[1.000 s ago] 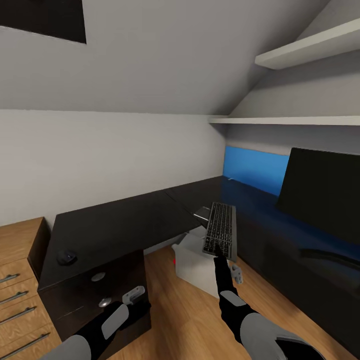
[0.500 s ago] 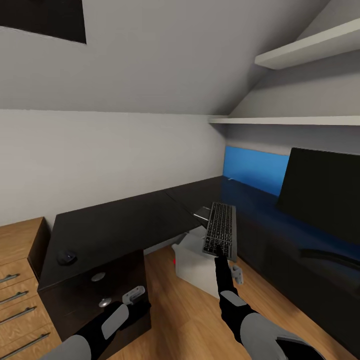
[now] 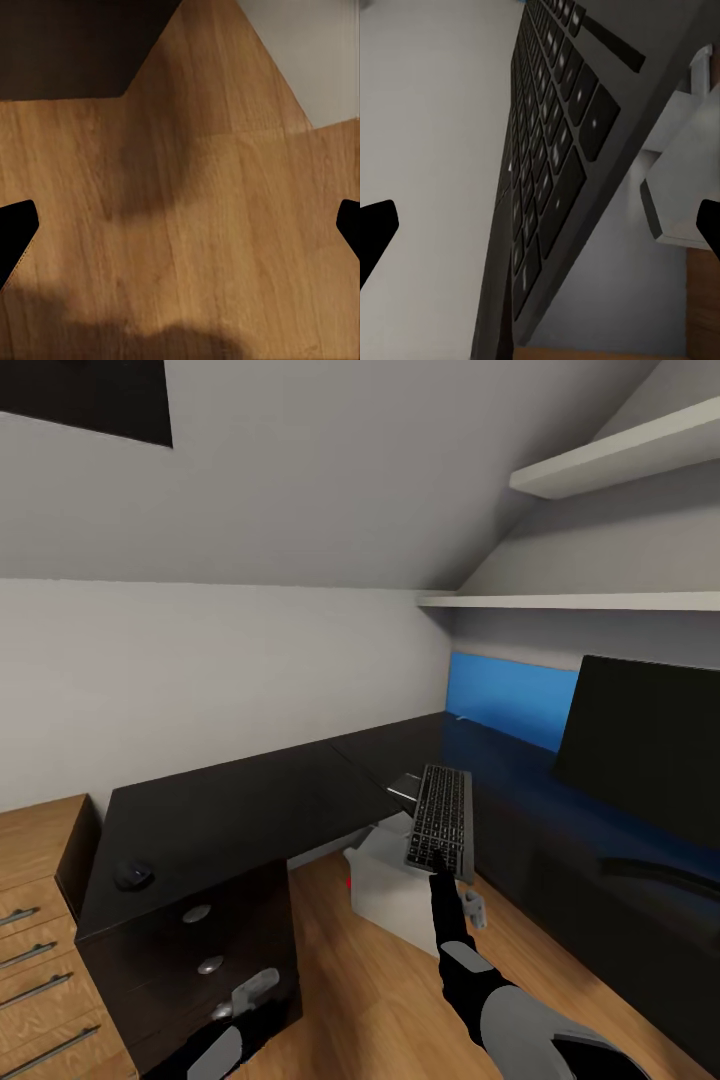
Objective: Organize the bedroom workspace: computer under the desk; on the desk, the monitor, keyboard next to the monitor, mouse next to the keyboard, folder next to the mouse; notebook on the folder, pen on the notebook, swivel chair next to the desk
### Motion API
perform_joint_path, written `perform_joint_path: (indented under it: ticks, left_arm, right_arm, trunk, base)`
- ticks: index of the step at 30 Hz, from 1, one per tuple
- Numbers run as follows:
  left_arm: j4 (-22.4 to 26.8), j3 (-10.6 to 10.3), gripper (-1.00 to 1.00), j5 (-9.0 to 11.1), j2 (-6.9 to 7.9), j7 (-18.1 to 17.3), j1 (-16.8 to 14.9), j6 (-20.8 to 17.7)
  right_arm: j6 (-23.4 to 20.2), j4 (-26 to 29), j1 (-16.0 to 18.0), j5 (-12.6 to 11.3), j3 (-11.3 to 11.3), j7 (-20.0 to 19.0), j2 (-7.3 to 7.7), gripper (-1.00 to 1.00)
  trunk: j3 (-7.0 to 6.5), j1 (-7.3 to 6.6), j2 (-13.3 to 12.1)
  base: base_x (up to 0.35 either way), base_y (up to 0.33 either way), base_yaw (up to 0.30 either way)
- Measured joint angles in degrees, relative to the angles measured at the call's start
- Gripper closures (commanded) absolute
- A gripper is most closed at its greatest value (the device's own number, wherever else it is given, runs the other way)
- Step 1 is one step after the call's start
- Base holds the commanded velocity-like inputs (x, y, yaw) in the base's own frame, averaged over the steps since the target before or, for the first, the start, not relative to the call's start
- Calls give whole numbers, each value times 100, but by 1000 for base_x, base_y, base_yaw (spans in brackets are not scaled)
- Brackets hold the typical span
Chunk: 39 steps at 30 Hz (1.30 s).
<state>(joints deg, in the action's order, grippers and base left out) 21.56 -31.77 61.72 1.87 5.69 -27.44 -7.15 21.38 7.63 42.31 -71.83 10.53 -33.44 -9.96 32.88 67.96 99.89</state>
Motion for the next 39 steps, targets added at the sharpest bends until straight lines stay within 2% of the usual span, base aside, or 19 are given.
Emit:
perform_joint_path:
  ticks: [2, 5, 8, 12, 16, 26, 37, 39]
  left_arm:
    - [-3, -14, -100, -192, 83, -267, 218, 302]
    - [5, -17, -100, -621, 255, -763, 678, 816]
    - [19, -16, -100, -736, 345, -1122, 960, 1058]
    - [26, -23, -100, -791, 402, -1618, 1111, 1286]
    - [21, -26, -100, -799, 450, -1713, 1135, 1317]
    - [19, -21, -100, -802, 465, -1732, 1142, 1292]
    - [12, -17, -100, -800, 466, -1728, 1142, 1291]
    - [14, -17, -100, -797, 468, -1727, 1142, 1291]
  right_arm:
    - [0, 0, 0, 0, 0, 0, 0, -100]
    - [0, 0, 0, 0, 0, 0, 0, -100]
    - [0, 0, 0, 0, 0, 0, 0, -100]
    - [0, 0, 0, 0, 0, 0, 0, -100]
    - [0, 0, 0, 1, 1, 18, 0, -100]
    - [0, 0, 0, 0, 0, 26, 0, -100]
    - [0, 0, 0, 0, 2, 27, 0, -100]
    - [0, 0, 0, 0, 0, 27, 0, -100]
  trunk:
    - [-1, 0, 0]
    - [1, 0, 0]
    - [0, 0, 0]
    - [-1, 0, 0]
    - [-1, -1, 0]
    - [-1, 0, 0]
    - [196, 241, 440]
    - [197, 242, 441]
  base:
    - [0, 0, 0]
    - [0, 0, 0]
    - [0, 0, 0]
    - [0, 0, 0]
    - [61, 0, 0]
    - [13, 0, 0]
    - [0, 0, 0]
    - [0, 0, 0]
